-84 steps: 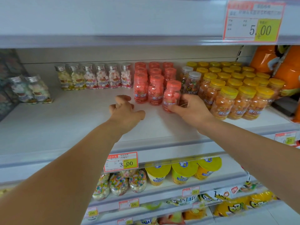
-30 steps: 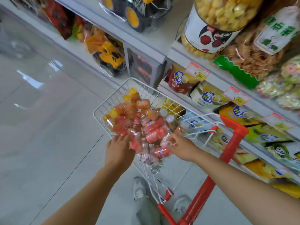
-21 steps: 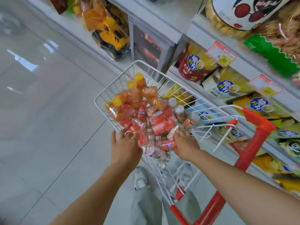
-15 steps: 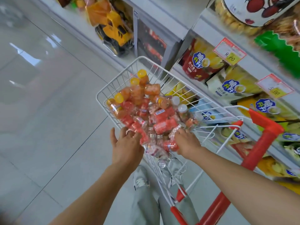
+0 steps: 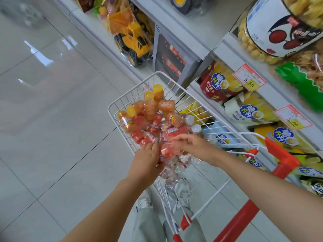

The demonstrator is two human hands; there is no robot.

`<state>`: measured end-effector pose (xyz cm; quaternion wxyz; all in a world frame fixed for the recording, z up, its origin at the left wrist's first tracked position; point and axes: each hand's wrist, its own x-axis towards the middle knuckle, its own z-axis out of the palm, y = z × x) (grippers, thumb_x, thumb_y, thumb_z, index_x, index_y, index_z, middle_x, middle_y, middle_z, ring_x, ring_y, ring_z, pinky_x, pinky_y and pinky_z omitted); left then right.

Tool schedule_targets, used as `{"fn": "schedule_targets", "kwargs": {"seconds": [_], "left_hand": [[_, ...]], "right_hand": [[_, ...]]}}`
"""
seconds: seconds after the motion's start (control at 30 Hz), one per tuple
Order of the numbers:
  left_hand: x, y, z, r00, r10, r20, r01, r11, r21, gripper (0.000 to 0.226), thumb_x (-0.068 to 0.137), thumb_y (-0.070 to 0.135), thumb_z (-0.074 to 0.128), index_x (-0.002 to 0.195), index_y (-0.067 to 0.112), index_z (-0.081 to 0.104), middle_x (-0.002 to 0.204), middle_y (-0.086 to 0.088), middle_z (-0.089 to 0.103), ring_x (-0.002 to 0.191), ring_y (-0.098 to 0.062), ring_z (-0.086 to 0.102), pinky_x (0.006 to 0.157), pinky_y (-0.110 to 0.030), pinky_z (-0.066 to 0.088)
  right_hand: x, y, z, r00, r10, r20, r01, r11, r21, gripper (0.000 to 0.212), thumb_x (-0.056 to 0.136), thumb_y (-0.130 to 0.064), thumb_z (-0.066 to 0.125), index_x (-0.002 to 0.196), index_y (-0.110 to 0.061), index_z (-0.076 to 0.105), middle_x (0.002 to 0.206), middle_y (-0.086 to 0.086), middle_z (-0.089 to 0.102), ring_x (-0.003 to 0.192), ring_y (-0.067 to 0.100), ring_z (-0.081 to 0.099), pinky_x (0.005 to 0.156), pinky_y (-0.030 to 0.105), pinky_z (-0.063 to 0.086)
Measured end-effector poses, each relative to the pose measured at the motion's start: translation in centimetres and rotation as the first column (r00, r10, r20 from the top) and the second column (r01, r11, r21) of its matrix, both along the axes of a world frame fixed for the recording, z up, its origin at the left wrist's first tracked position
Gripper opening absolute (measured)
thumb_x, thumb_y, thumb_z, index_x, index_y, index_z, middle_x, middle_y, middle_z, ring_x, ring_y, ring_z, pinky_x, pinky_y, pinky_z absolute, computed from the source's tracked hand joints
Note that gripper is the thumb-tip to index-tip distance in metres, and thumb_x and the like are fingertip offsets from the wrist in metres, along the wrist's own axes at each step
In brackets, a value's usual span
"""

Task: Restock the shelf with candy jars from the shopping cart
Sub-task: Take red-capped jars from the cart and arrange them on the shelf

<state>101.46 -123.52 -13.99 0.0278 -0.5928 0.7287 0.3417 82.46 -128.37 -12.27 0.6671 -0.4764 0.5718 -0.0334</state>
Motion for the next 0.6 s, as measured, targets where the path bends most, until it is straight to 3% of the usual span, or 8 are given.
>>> {"fn": "schedule_targets", "kwargs": {"seconds": [0.1,0.17,0.23,0.3,0.43,0.6], "left_hand": [[0.4,-0.2,-0.5,0.994,0.094,0.053,-0.090,0.994,-0.065,0.038,0.094,0.043,0.049,0.122,0.018,0.043,0.120,0.002,0.053,0.111,-0.020,0.044,0.095,-0.028,0.031],[0.4,-0.3,-0.8,0.988,0.146,0.051,-0.141,0.986,-0.086,0.035,0.093,0.044,0.050,0.115,0.017,0.046,0.117,0.003,0.056,0.112,-0.020,0.044,0.097,-0.029,0.029],[0.3,-0.4,-1.0,0.985,0.158,0.064,-0.152,0.985,-0.086,0.036,0.093,0.045,0.050,0.114,0.017,0.046,0.115,0.003,0.057,0.112,-0.021,0.044,0.099,-0.029,0.027],[0.1,-0.5,-1.1,0.985,0.155,0.077,-0.148,0.985,-0.085,0.036,0.093,0.046,0.049,0.113,0.017,0.045,0.109,0.003,0.057,0.106,-0.021,0.046,0.097,-0.030,0.028],[-0.1,-0.7,-1.3,0.984,0.150,0.092,-0.144,0.987,-0.074,0.033,0.093,0.048,0.047,0.105,0.018,0.042,0.101,0.003,0.055,0.098,-0.019,0.047,0.095,-0.031,0.031],[-0.2,-1.2,-1.2,0.983,0.144,0.113,-0.139,0.989,-0.049,0.032,0.094,0.049,0.046,0.096,0.019,0.033,0.093,0.005,0.047,0.095,-0.019,0.046,0.094,-0.032,0.033]], "right_hand": [[-0.6,-0.5,-2.8,0.965,-0.095,-0.243,0.058,0.986,-0.155,0.031,0.095,-0.037,0.057,0.121,-0.020,0.059,0.117,-0.005,0.063,0.107,0.012,0.057,0.091,0.027,0.044],[-1.4,-0.3,-5.2,0.871,-0.014,-0.492,-0.097,0.975,-0.199,0.040,0.093,-0.025,0.060,0.131,-0.016,0.049,0.129,0.004,0.056,0.115,0.021,0.052,0.094,0.032,0.043],[-2.0,0.3,-7.2,0.782,0.136,-0.608,-0.263,0.957,-0.124,0.051,0.089,-0.026,0.064,0.135,-0.016,0.043,0.136,0.008,0.051,0.123,0.030,0.048,0.100,0.038,0.041],[-2.1,0.9,-8.6,0.749,0.192,-0.635,-0.326,0.940,-0.100,0.058,0.087,-0.031,0.068,0.136,-0.018,0.041,0.138,0.008,0.049,0.124,0.032,0.047,0.103,0.041,0.040],[-1.6,1.0,-9.3,0.694,0.115,-0.710,-0.340,0.923,-0.183,0.058,0.084,-0.038,0.070,0.133,-0.017,0.045,0.136,0.007,0.049,0.126,0.030,0.043,0.101,0.040,0.037],[-1.2,0.4,-8.8,0.774,0.006,-0.633,-0.226,0.937,-0.267,0.045,0.077,-0.032,0.079,0.108,-0.019,0.049,0.115,0.004,0.063,0.106,0.025,0.058,0.086,0.035,0.046]]}}
